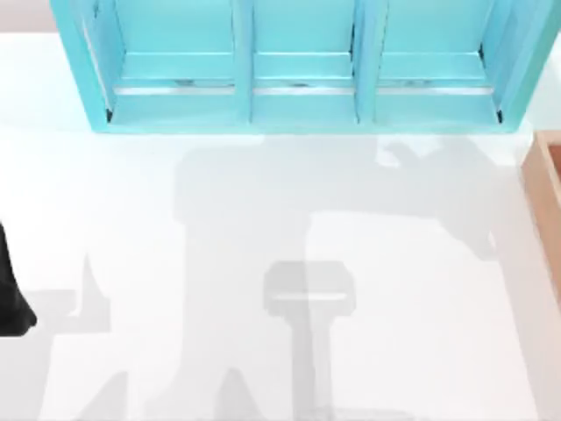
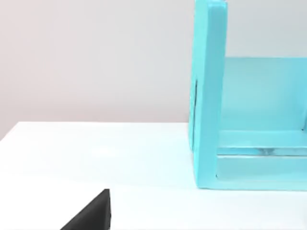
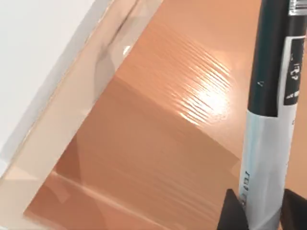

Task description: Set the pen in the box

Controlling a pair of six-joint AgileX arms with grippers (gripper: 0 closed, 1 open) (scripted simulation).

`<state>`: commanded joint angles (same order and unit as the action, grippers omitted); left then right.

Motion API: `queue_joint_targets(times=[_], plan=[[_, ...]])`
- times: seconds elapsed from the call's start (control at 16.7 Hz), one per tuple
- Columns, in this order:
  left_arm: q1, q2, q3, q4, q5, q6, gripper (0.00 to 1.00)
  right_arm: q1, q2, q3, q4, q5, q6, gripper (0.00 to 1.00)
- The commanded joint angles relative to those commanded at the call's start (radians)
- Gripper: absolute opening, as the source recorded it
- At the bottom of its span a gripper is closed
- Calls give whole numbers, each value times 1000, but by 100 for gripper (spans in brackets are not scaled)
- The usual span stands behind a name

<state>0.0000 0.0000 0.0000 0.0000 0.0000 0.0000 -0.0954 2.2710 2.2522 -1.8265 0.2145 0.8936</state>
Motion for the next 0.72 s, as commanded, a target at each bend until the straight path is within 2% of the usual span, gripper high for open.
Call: queue_joint_targets(times=[0.12, 0.3, 0.48, 0.72], plan=[[0, 0, 0, 0, 0, 0, 100, -92, -2, -40, 8, -11, 153, 0], [0, 0, 0, 0, 0, 0, 100, -191, 0, -86, 34, -37, 306, 0], [0, 0, 0, 0, 0, 0, 100, -237, 4, -108, 55, -57, 373, 0], [0, 0, 0, 0, 0, 0, 100, -240, 4, -110, 57, -58, 377, 0]])
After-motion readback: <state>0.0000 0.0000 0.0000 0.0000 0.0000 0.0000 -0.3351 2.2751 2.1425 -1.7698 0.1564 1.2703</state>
